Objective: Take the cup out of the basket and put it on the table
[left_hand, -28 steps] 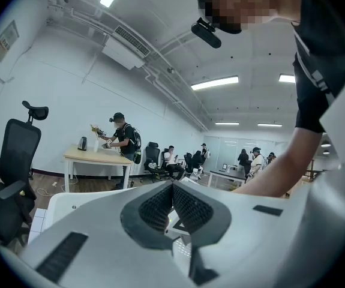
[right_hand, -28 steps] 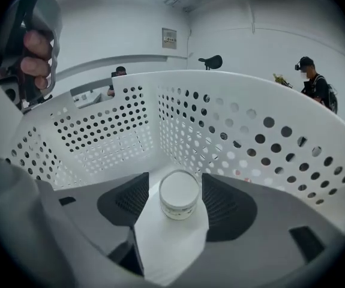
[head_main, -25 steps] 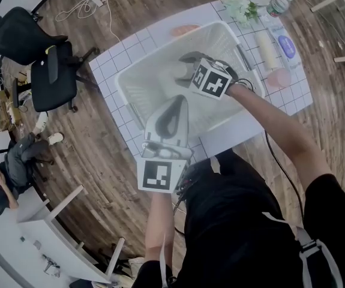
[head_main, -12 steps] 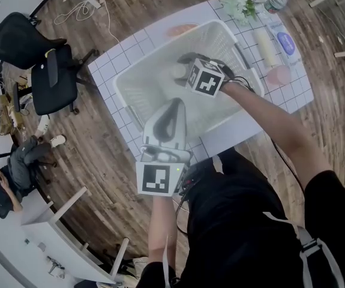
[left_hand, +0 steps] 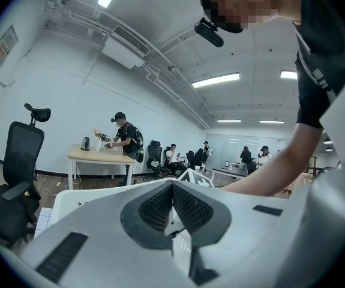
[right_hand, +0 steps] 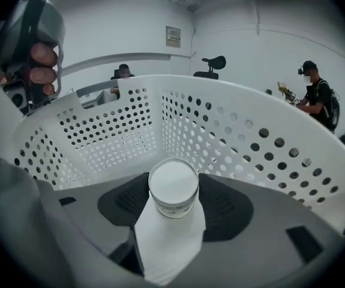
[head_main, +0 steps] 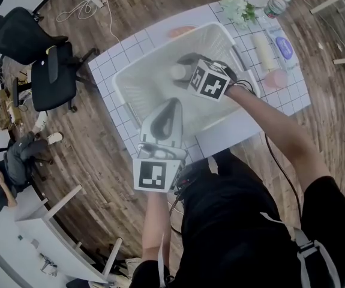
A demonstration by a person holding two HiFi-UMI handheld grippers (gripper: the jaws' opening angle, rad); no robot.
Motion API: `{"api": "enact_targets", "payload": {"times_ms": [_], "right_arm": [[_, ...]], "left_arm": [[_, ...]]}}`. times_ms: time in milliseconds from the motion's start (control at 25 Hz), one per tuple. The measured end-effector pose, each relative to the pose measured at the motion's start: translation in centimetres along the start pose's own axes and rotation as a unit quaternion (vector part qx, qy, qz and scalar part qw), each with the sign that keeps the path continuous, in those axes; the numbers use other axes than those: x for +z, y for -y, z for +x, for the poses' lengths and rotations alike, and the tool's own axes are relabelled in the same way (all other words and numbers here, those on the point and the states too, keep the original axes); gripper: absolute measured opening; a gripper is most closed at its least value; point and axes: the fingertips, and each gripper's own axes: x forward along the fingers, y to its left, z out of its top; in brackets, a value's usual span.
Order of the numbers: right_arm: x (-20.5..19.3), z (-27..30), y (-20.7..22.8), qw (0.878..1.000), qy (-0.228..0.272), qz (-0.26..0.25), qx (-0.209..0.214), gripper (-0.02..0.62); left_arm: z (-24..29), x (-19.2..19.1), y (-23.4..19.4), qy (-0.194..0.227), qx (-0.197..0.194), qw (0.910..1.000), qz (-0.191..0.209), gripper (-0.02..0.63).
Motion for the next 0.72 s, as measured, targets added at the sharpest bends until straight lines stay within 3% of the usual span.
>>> {"api": "enact_targets", "payload": {"times_ms": [160,720], "right_arm": [[1.7,-2.2,-0.3,1.0,0.027,-0.007,-0.007,0.268],[7.0,-12.7,-2.0,0.99,0.135,-0.008,-0.041,0.268]], "left_arm": [[-0.3,-0.4,0.3,-0.013,0.004,0.9999,0.003,0.009],[-1.6,1.4,1.3,0.018,0.014,0.9997,0.011,0.009]]}}
